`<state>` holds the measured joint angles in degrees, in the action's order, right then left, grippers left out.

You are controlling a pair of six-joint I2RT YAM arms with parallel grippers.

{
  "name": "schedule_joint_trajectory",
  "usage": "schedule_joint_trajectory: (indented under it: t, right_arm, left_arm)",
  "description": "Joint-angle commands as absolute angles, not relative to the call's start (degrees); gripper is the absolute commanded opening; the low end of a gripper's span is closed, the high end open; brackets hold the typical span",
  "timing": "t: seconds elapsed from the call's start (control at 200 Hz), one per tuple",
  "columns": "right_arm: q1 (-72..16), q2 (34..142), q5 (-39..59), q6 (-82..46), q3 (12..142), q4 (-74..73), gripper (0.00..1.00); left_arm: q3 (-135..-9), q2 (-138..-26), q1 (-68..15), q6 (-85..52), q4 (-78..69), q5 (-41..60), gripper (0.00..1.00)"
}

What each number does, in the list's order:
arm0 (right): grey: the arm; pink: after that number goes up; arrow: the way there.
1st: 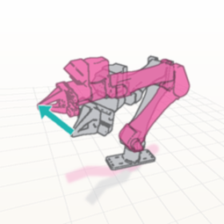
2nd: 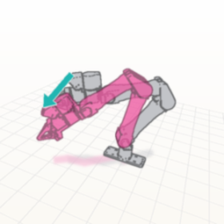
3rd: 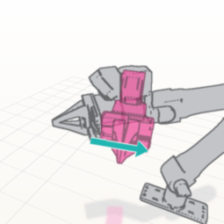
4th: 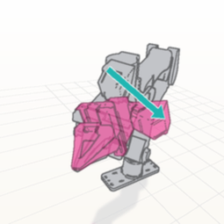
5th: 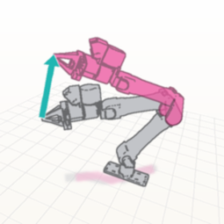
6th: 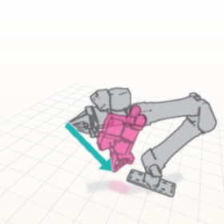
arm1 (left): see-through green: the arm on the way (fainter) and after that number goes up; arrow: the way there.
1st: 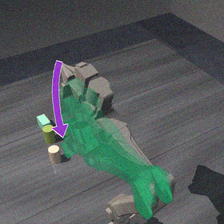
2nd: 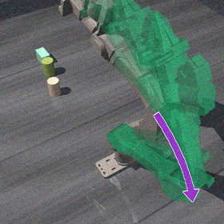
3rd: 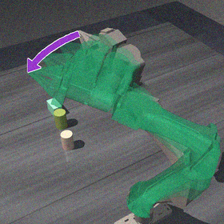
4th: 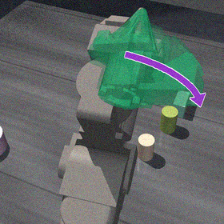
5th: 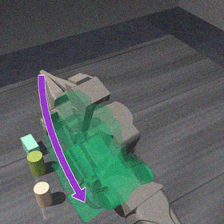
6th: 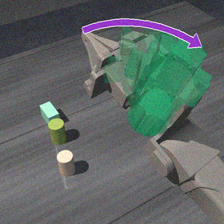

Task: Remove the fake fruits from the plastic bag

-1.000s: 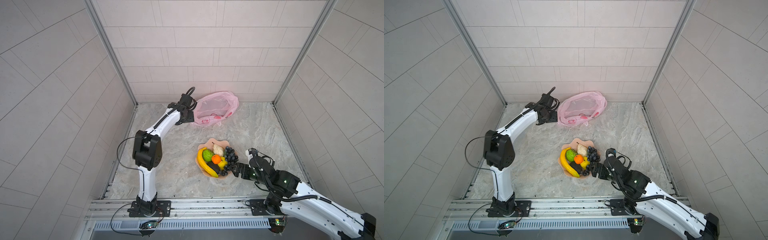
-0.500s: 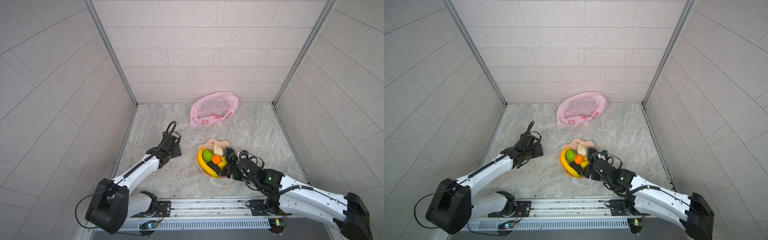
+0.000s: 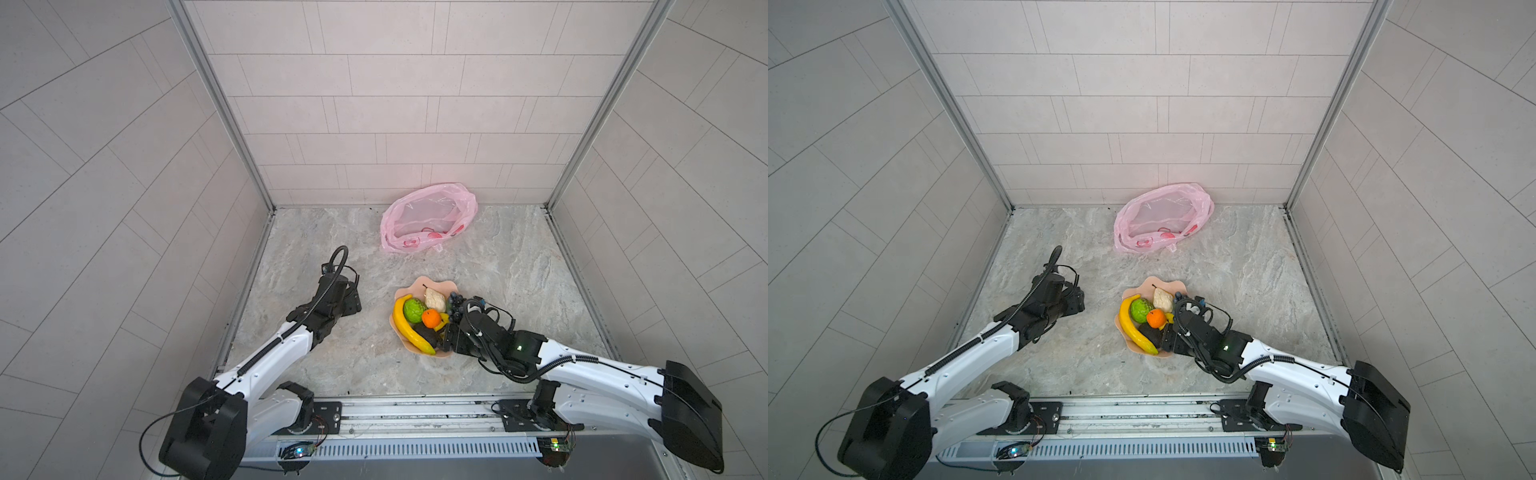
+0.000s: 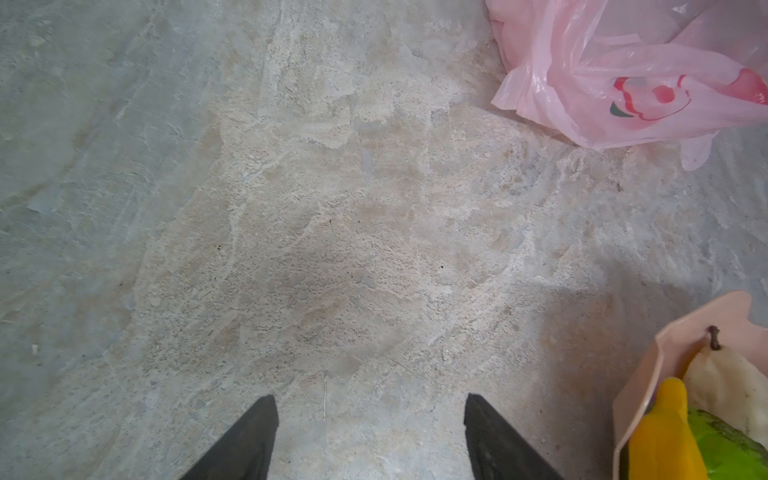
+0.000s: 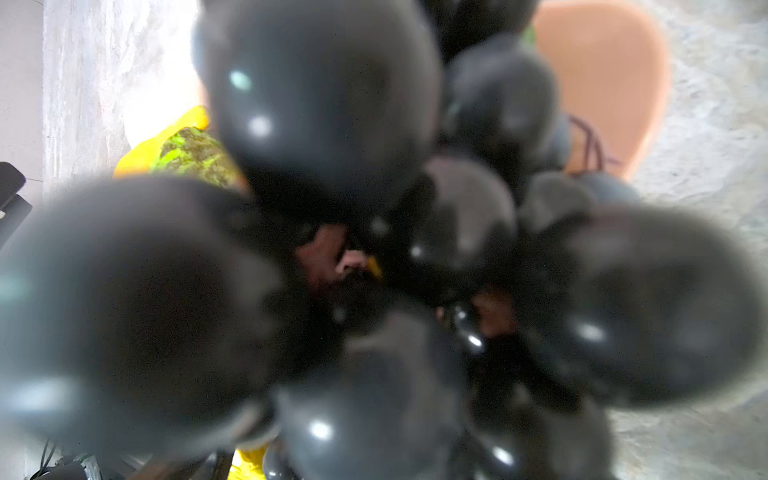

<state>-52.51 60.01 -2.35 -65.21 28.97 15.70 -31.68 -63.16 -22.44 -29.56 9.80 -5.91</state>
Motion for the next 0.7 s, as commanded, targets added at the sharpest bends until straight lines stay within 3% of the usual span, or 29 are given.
schedule_joint_trajectory:
  t: [0.0, 0.695]
  right_arm:
    - [-52.82, 61.93, -1.81, -65.53, 31.43, 13.51, 1.0]
    - [-52.38, 73.51, -0.21, -60.56, 39.55, 10.68, 1.0]
  left_arm:
    - [-32.73, -62.46, -22.69, -28.74, 10.62, -8.34, 0.77]
    - [-32.54, -60.53, -22.75, -28.25, 11.96, -12.56, 0.77]
